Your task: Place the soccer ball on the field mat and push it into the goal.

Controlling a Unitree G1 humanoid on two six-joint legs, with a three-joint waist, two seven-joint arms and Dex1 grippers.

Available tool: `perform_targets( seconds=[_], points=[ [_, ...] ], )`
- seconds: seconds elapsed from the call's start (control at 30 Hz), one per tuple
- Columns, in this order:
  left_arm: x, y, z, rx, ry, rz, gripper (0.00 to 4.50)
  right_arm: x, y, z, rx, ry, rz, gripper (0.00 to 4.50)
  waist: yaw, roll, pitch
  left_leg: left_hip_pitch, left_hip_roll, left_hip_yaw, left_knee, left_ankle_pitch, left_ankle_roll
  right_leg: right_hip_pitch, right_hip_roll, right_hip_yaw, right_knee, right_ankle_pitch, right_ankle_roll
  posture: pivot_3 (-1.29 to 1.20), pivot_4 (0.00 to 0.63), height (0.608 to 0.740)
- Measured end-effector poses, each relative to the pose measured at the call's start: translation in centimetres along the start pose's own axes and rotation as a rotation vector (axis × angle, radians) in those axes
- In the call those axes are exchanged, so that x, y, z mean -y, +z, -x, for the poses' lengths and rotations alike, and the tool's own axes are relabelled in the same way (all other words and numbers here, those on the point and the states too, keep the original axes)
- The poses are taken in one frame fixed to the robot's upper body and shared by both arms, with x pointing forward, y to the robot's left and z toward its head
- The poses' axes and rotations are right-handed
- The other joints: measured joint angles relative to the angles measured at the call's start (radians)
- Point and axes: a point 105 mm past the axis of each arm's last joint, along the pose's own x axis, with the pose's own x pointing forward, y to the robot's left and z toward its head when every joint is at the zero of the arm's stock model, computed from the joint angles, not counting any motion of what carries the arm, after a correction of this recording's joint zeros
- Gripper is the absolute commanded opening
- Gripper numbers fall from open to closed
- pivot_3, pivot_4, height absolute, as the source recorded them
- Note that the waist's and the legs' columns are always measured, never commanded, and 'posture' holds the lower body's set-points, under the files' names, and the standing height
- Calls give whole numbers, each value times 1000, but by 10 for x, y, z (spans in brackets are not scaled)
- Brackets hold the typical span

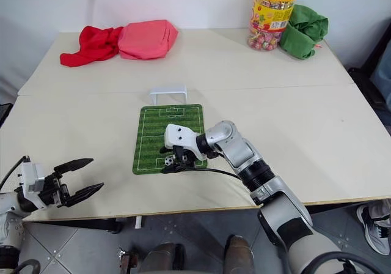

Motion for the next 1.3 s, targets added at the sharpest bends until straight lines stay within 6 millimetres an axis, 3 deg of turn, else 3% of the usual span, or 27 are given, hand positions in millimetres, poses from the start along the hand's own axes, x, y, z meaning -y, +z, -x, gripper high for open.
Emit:
perform_targets(
  seconds=[0.1,0.2,0.27,0.43,0.6,0.87,1.13,1.3],
  points=[
    [-4,3,-5,14,-5,-5,4500,5,11,6,21,-47,-7,3137,0,0,0,0,0,0,0,0,0,0,0,0,0,0,0,0,150,740],
    [-10,3,-11,27,-16,2,4500,4,23,15,41,-112,-8,2560,3,0,0,0,0,0,0,0,0,0,0,0,0,0,0,0,150,740],
    [-12,4,-15,31,-30,2,4500,-9,24,19,54,-110,-16,1829,7,-2,-1,0,0,0,-1,0,0,0,0,0,0,0,0,0,150,740],
    [-16,4,-21,42,-64,11,4500,-43,4,13,17,-71,-109,17,9,-2,-1,0,0,3,0,0,0,-1,0,0,0,0,0,0,150,740],
    [-19,8,-23,47,-93,1,4500,-50,8,11,21,-77,-124,17,7,-2,-1,1,1,3,0,0,0,-1,0,0,1,0,-1,0,150,740],
    [-15,4,-19,30,-98,6,4500,-54,-8,-6,11,-24,-166,17,6,-2,-1,1,0,3,0,0,0,-1,0,0,0,0,-1,0,150,740],
    [-5,1,-9,5,-82,8,4500,-15,-27,-18,-37,-57,-138,17,-2,-2,-1,1,1,3,0,0,0,-1,0,0,1,0,-1,0,150,740],
    [-7,5,-9,9,-75,-8,4500,28,-33,-14,-77,-173,-89,17,-4,-2,-1,1,1,3,1,0,0,-1,0,0,1,1,-1,0,150,740]
  ],
)
